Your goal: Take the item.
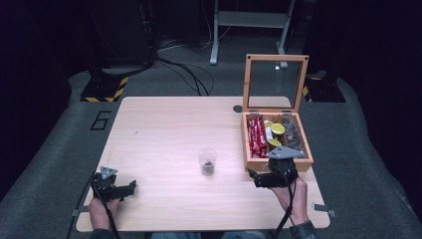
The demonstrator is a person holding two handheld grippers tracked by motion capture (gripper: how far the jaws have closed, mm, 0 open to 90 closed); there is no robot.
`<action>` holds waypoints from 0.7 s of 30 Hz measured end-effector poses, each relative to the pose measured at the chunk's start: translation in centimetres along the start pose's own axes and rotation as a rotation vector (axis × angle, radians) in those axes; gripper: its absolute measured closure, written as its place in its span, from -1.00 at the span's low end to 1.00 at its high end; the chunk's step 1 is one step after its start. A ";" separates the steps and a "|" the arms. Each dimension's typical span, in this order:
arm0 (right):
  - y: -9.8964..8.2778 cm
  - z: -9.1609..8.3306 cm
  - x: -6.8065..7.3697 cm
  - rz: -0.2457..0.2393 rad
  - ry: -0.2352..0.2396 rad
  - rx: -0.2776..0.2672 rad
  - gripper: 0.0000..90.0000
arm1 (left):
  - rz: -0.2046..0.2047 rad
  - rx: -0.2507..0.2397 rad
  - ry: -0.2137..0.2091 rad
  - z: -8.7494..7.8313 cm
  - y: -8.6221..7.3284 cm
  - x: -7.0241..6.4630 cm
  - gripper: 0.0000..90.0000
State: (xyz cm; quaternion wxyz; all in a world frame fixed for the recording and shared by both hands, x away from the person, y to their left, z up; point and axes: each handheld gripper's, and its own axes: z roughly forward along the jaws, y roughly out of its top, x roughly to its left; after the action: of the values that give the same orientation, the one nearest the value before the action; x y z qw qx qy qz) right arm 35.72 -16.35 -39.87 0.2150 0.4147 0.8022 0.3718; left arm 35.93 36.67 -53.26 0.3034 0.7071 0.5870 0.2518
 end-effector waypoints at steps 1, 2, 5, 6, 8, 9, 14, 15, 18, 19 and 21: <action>0.0 0.0 0.0 0.000 0.000 0.000 -0.84 | -0.001 0.001 0.000 0.0 0.0 0.0 -0.97; -0.2 -0.1 -0.2 0.000 -0.005 -0.001 -0.84 | -0.001 0.000 0.000 0.0 0.0 0.0 -0.97; -1.5 -0.5 -0.9 0.031 -0.034 -0.001 -0.84 | -0.002 0.001 -0.001 0.0 0.0 0.0 -0.97; -1.8 -0.6 -1.1 0.035 -0.040 0.001 -0.84 | -0.003 0.002 -0.001 0.0 0.0 0.0 -0.97; -2.5 -0.7 -1.5 0.051 -0.057 0.001 -0.84 | -0.003 0.001 -0.001 0.0 0.0 0.0 -0.97; -2.8 -0.7 -1.6 0.060 -0.057 0.003 -0.84 | -0.003 0.002 -0.001 0.0 0.0 0.0 -0.97; -4.9 -0.6 -2.6 0.102 -0.079 0.014 -0.85 | -0.003 0.002 -0.001 0.0 0.0 0.0 -0.97; -5.3 -0.6 -2.7 0.119 -0.086 0.019 -0.85 | -0.003 0.001 -0.001 0.0 0.0 0.0 -0.97; -6.6 -0.3 -3.2 0.139 -0.109 0.028 -0.85 | -0.003 0.001 -0.001 0.0 0.0 0.0 -0.97; -6.6 -0.3 -3.2 0.139 -0.109 0.028 -0.85 | -0.003 0.001 -0.001 0.0 0.0 0.0 -0.97; -7.9 0.1 -3.8 0.165 -0.127 0.040 -0.85 | -0.003 0.002 -0.001 0.0 0.0 0.0 -0.97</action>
State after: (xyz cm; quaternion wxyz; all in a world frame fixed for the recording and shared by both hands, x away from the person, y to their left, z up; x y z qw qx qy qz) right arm 33.98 -22.43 -45.92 0.2258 0.5060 0.7575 0.3453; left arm 35.91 36.64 -53.26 0.3035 0.7067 0.5880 0.2505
